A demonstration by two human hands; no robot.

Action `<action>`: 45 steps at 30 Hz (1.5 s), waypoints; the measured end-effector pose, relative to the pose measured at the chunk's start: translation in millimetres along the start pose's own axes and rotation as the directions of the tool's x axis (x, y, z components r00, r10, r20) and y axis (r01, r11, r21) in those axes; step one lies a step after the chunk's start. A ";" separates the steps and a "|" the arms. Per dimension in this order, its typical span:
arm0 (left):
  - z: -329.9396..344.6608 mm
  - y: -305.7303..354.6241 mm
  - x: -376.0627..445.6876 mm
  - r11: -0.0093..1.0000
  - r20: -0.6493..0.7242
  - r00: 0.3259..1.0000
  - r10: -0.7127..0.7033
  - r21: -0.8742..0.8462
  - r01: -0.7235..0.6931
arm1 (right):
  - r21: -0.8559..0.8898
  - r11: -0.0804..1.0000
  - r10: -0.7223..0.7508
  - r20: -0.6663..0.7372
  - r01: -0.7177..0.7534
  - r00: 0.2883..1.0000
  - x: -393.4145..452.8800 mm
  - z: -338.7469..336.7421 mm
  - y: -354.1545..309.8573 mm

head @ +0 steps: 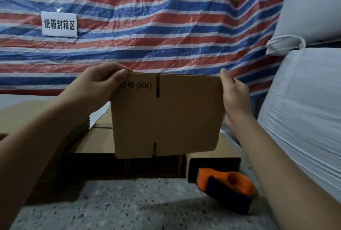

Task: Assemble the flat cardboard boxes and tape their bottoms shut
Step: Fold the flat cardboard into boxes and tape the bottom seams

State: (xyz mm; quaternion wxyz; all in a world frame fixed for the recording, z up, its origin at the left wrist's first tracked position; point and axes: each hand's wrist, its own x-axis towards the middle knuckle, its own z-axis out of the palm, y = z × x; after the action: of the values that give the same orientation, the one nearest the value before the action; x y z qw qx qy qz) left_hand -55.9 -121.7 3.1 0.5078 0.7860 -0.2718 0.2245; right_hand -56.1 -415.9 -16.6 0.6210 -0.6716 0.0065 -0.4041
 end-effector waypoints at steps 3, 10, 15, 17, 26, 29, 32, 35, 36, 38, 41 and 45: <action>14.8 -10.7 -15.4 0.960 -0.130 0.971 -0.202 -0.222 0.170 | 0.000 0.998 0.056 -0.010 -0.056 0.998 -19.9 -6.0 -2.4; 55.5 -48.4 -80.0 0.844 -0.216 0.860 -0.462 -0.404 0.352 | -0.058 0.975 0.217 0.037 -0.215 0.975 -81.2 -18.5 41.6; 71.1 -71.5 -105.9 0.827 -0.149 0.861 -0.486 -0.396 0.398 | -0.090 0.945 0.321 0.081 -0.314 0.943 -114.6 -21.8 75.7; 72.7 -79.3 -108.4 0.823 -0.154 0.855 -0.495 -0.399 0.405 | -0.076 0.941 0.336 0.098 -0.329 0.937 -120.2 -22.1 79.1; 77.2 -86.5 -102.8 0.810 -0.169 0.814 -0.555 -0.335 0.482 | -0.005 0.932 0.358 0.173 -0.362 0.918 -115.3 -28.3 75.4; 82.0 -81.7 -102.7 0.790 -0.200 0.794 -0.574 -0.389 0.473 | 0.011 0.935 0.343 0.221 -0.354 0.913 -115.1 -31.5 84.4; 85.7 -81.6 -102.0 0.781 -0.252 0.772 -0.584 -0.433 0.449 | 0.107 0.910 0.340 0.364 -0.401 0.867 -106.6 -40.9 88.0; 85.9 -85.6 -99.0 0.771 -0.268 0.759 -0.594 -0.460 0.441 | 0.144 0.831 0.367 0.583 -0.537 0.725 -94.2 -50.5 81.6; 86.1 -86.9 -97.9 0.774 -0.270 0.760 -0.591 -0.458 0.438 | 0.136 0.811 0.376 0.624 -0.570 0.685 -90.3 -53.1 80.3; 87.1 -88.5 -95.9 0.779 -0.278 0.764 -0.583 -0.457 0.428 | 0.121 0.764 0.397 0.686 -0.634 0.610 -82.9 -56.3 78.6; 88.7 -88.0 -94.3 0.785 -0.280 0.768 -0.576 -0.453 0.423 | 0.078 0.734 0.424 0.723 -0.675 0.545 -76.3 -53.5 72.8; 90.7 -88.5 -95.1 0.780 -0.280 0.768 -0.576 -0.470 0.414 | -0.016 0.750 0.452 0.743 -0.662 0.494 -74.7 -51.0 70.9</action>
State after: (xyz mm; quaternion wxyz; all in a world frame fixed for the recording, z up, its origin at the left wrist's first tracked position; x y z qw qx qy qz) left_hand -62.4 -156.4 -151.3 0.7371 0.6506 0.0238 0.1812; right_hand -99.6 -436.2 -121.1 0.7562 -0.6407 -0.0685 0.1139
